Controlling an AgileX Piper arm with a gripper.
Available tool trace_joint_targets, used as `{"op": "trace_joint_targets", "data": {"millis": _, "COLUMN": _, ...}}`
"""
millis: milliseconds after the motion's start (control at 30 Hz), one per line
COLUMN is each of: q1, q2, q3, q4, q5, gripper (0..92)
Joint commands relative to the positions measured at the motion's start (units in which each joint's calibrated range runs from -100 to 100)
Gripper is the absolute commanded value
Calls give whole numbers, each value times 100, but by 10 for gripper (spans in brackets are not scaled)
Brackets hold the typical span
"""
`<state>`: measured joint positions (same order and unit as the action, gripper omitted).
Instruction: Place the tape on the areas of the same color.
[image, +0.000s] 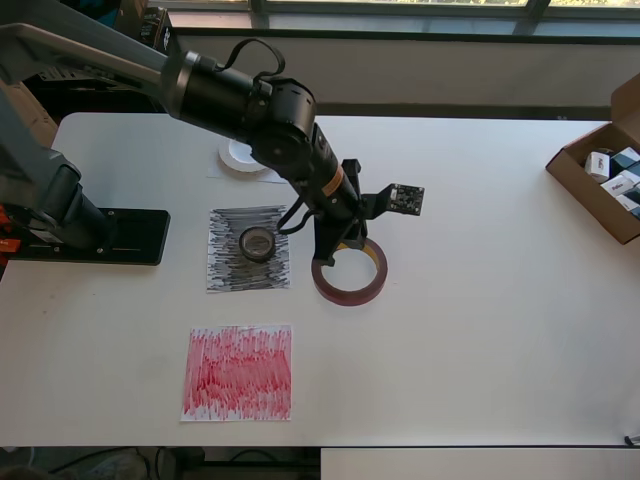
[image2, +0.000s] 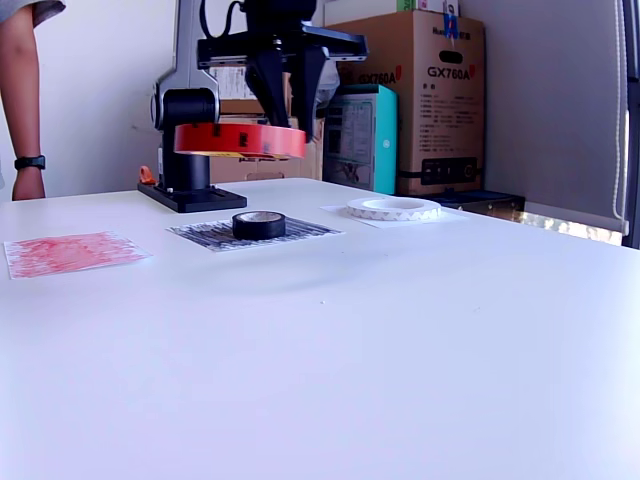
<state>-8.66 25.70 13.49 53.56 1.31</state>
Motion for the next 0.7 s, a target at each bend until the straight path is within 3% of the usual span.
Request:
{"op": "trace_joint_targets", "data": {"millis": 0, "q1": -324, "q2": -1064, "q3": 1791, "q4": -592, "q5": -908, "gripper": 0}}
{"op": "trace_joint_targets", "data": {"millis": 367, "q1": -1153, "q2": -1054, "q3": 2391, "q4": -1084, "q5": -1759, "gripper": 0}}
{"op": "trace_joint_targets", "data": {"millis": 667, "q1": -1540, "q2": -923, "q3": 2563, "q4": -1313, "q5": -2038, "gripper": 0}}
